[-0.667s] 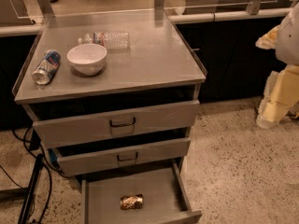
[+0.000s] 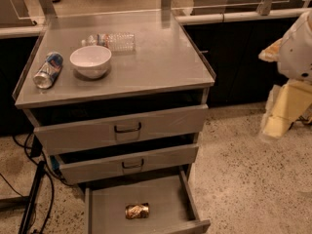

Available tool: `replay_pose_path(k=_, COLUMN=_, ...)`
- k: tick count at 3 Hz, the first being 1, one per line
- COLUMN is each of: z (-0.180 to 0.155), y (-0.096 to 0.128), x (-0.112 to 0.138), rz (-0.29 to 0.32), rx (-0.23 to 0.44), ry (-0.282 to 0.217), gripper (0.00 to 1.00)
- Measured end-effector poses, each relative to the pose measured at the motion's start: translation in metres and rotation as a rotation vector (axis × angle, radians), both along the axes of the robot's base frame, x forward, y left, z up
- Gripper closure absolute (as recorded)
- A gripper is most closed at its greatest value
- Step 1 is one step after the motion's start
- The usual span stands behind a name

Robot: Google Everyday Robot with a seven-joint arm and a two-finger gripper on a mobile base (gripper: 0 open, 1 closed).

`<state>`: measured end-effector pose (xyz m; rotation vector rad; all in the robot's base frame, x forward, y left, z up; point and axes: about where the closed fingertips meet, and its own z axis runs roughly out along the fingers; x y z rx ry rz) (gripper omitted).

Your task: Pick orange can from bottom drawer and place on counter

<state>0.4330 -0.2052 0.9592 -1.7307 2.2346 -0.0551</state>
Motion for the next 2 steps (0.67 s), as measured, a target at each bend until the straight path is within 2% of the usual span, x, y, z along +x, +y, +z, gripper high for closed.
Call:
replay_pose_path(k=1, z=-0.028, y=0.037, x=-0.012, rz=0.063, rx=0.017, ry=0.014, gripper=0.0)
replay_pose_path(k=2, z=-0.078, y=0.082, x=-0.031, rz=0.149, rx=0.013, ry=0.074, gripper=0.0)
